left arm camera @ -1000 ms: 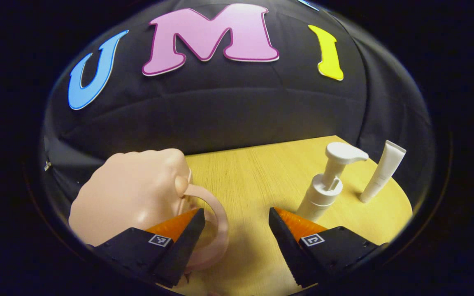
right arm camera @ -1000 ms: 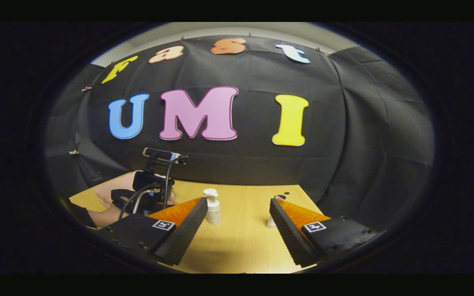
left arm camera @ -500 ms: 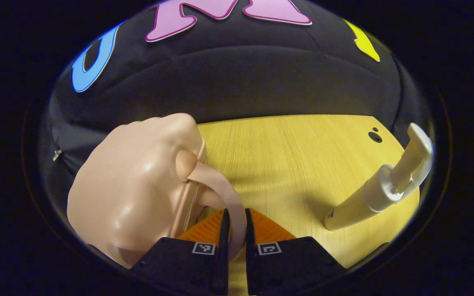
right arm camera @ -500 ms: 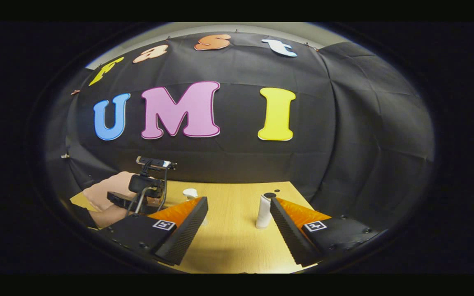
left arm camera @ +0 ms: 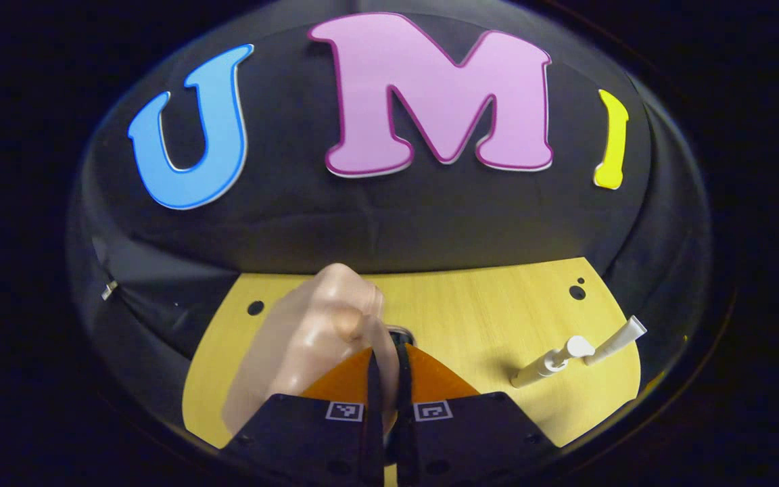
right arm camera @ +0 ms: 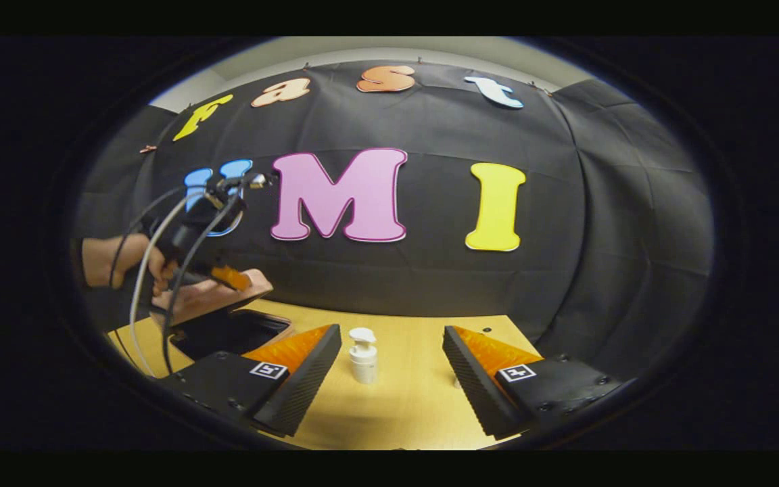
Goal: First open the suitcase, pack the skin care products into it, and then close the suitcase.
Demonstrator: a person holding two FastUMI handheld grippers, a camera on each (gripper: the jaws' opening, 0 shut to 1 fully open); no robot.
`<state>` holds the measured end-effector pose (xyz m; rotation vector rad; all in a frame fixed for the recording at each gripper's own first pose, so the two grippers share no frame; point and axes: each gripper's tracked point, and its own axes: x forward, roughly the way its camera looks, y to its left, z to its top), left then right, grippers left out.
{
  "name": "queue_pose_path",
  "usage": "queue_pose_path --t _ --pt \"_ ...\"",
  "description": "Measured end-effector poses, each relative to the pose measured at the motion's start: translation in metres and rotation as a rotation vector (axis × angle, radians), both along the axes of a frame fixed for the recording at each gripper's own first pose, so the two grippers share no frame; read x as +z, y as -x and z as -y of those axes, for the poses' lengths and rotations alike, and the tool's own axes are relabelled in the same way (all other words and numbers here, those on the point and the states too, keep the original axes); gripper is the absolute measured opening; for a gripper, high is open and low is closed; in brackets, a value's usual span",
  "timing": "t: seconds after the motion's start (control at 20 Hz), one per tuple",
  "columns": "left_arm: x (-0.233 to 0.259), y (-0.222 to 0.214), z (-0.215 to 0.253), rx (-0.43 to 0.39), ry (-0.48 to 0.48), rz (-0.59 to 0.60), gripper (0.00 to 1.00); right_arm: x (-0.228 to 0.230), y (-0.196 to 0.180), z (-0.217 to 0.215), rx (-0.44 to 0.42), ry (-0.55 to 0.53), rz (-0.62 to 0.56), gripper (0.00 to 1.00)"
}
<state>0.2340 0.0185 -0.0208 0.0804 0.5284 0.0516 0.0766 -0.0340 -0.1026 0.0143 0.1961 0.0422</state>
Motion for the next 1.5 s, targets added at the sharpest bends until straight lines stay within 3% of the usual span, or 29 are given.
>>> queue_pose_path --t 0.1,0.3,0.5,0.55,0.7,0.75,0.9,1.15,1.25,1.4,1.5 --pt "0.029 0.003 -0.05 0.035 0.005 0.016 0.12 0.004 -0.001 -0.014 0.022 0.002 0.011 0.96" --pt "0.052 -0.006 -0.201 0.156 -0.118 0.055 0.11 0.008 -0.002 -0.036 0.047 0.017 0.009 0.96" --pt "0.012 -0.027 -0.324 0.263 -0.189 0.055 0.11 0.003 -0.004 -0.043 0.012 0.037 -0.018 0.97" --pt "-0.002 -0.031 -0.345 0.272 -0.217 0.043 0.11 0.003 -0.004 -0.045 0.001 0.043 -0.012 0.94" --pt "-0.049 -0.049 -0.392 0.293 -0.302 0.014 0.11 -0.001 -0.008 -0.044 -0.039 0.076 -0.003 0.97" --pt "-0.068 -0.054 -0.404 0.297 -0.308 -0.002 0.11 -0.005 -0.011 -0.039 -0.064 0.076 -0.009 0.93" --pt "-0.122 -0.06 -0.432 0.329 -0.281 -0.066 0.12 -0.021 -0.012 -0.034 -0.125 0.049 -0.035 0.97" --pt "-0.157 -0.064 -0.436 0.363 -0.265 -0.106 0.14 -0.047 0.005 -0.039 -0.144 0.077 -0.096 0.97" --pt "-0.167 -0.06 -0.444 0.411 -0.279 -0.125 0.25 -0.053 0.013 -0.042 -0.147 0.07 -0.116 0.97" --pt "-0.147 -0.055 -0.447 0.43 -0.272 -0.048 0.37 -0.046 0.017 -0.046 -0.142 0.042 -0.1 0.97" --pt "-0.122 -0.052 -0.428 0.391 -0.239 0.006 0.63 -0.04 0.018 -0.043 -0.146 0.046 -0.083 0.97"
